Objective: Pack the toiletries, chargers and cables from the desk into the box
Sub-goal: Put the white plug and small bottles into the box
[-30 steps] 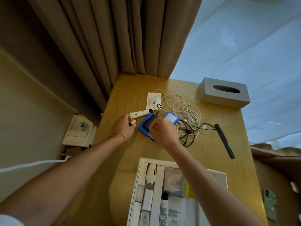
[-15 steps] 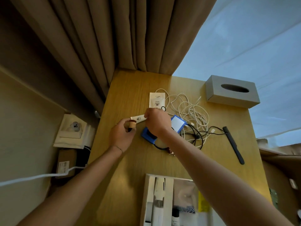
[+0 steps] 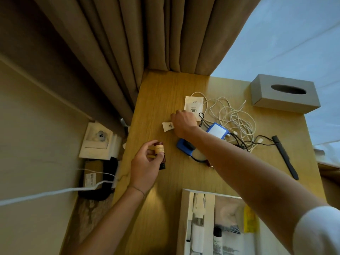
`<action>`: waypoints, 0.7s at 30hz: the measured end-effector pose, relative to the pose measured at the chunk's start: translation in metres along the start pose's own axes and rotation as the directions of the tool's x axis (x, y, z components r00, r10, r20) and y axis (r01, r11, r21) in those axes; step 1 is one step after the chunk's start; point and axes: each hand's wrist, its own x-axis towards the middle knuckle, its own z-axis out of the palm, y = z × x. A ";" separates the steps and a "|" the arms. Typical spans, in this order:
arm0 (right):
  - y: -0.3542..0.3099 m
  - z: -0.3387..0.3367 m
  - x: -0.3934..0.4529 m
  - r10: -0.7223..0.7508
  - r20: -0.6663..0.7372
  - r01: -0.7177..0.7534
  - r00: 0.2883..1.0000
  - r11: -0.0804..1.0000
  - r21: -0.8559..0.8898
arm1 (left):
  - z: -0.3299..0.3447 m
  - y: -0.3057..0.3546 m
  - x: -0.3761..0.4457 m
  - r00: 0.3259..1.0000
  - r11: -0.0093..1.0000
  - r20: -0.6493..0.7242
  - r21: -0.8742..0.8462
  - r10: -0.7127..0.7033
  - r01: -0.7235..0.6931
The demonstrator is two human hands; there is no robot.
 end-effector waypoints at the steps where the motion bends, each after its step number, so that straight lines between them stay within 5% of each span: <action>1: 0.000 0.000 0.001 0.001 -0.017 0.000 1.000 0.999 0.035 | -0.001 0.002 -0.001 1.000 1.000 -0.002 -0.010 -0.002 0.002; 7: -0.005 -0.035 -0.019 0.075 -0.188 0.009 0.979 0.910 0.414 | -0.005 0.020 -0.007 1.000 0.999 0.007 -0.042 0.005 -0.005; 15: 0.012 -0.085 -0.131 0.153 -0.203 0.034 0.967 0.713 0.700 | 0.010 0.056 -0.044 0.988 0.989 0.089 -0.092 0.125 -0.117; 21: 0.035 -0.083 -0.227 0.209 -0.049 -0.031 0.977 0.359 0.933 | 0.039 0.072 -0.081 0.959 0.971 0.153 -0.056 0.239 -0.233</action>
